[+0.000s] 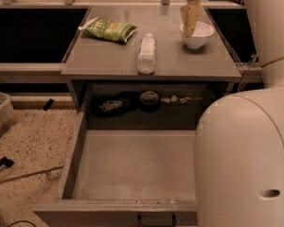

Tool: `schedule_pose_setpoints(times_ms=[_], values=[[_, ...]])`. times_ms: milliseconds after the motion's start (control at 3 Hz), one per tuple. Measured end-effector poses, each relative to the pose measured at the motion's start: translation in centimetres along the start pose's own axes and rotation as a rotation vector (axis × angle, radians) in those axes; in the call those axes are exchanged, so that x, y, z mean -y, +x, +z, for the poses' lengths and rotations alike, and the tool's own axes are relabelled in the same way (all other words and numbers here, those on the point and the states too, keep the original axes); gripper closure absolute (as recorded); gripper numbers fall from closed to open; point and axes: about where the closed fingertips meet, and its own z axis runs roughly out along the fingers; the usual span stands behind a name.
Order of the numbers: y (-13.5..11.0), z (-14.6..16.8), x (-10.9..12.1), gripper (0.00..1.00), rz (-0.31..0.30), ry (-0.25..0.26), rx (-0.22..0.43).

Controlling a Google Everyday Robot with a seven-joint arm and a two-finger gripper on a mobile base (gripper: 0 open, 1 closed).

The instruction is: Place blue plastic bottle into top drawer

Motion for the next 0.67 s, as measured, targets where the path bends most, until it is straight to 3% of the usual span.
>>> schedule_pose_setpoints(times_ms=[333, 667], values=[[0.1, 0.5, 0.5, 0.00, -0.001, 0.016, -0.004], [2.4, 1.9, 1.2, 0.00, -0.039, 0.025, -0.075]])
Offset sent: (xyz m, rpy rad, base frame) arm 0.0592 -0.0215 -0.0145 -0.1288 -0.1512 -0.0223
